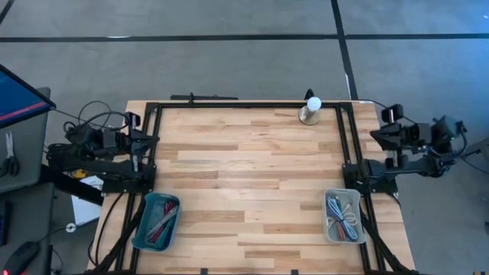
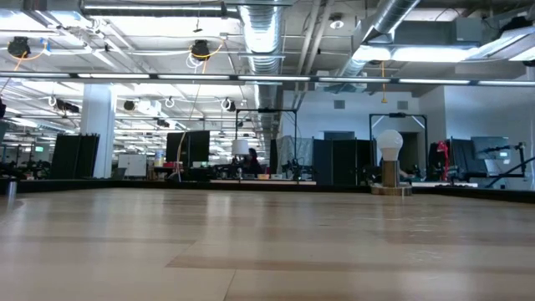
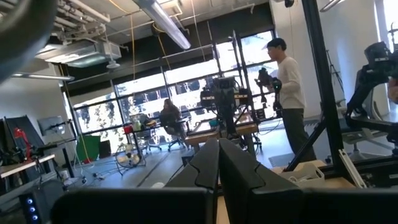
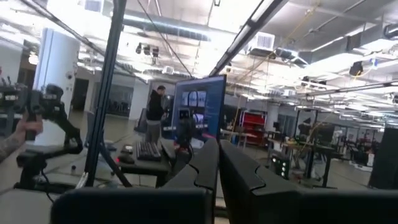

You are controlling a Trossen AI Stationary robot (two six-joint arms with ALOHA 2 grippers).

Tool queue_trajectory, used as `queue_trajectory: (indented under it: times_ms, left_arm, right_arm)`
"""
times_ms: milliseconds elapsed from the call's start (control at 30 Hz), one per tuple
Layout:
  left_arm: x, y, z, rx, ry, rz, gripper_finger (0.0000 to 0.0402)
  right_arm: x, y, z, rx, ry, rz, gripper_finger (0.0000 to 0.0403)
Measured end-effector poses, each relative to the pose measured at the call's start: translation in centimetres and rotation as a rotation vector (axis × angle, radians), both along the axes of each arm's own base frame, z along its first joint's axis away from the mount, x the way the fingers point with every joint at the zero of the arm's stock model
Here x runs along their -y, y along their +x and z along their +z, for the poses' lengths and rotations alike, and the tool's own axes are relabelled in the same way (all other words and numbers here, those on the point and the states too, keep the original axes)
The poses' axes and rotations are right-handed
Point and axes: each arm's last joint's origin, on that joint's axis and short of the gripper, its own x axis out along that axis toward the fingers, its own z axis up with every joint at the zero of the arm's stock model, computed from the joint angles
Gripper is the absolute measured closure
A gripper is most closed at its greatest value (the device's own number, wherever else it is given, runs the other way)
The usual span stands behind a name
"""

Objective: Pick & Place USB Port
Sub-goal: Return to Home Position

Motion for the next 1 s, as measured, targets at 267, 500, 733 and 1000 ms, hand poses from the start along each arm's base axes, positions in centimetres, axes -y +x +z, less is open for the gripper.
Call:
queue_trajectory:
  times_ms: [267, 500, 733, 1000]
  left_arm:
    - [0.0, 0.3, -0.7, -0.075, -0.008, -0.001, 0.0389]
    - [0.2, 1.9, -2.9, -0.181, -0.012, -0.005, 0.0389]
    - [0.5, 3.7, -5.7, -0.270, -0.034, -0.024, 0.0389]
    - [0.8, 5.9, -8.6, -0.192, -0.010, -0.014, 0.0389]
  right_arm:
    - [0.0, 0.1, -0.3, -0.009, 0.000, -0.003, 0.0394]
    - [-0.1, 1.9, -2.5, -0.114, 0.032, 0.007, 0.0395]
    - [-0.2, 4.3, -4.9, -0.141, 0.059, 0.013, 0.0395]
    - [-0.4, 6.4, -7.3, -0.137, 0.064, 0.014, 0.0395]
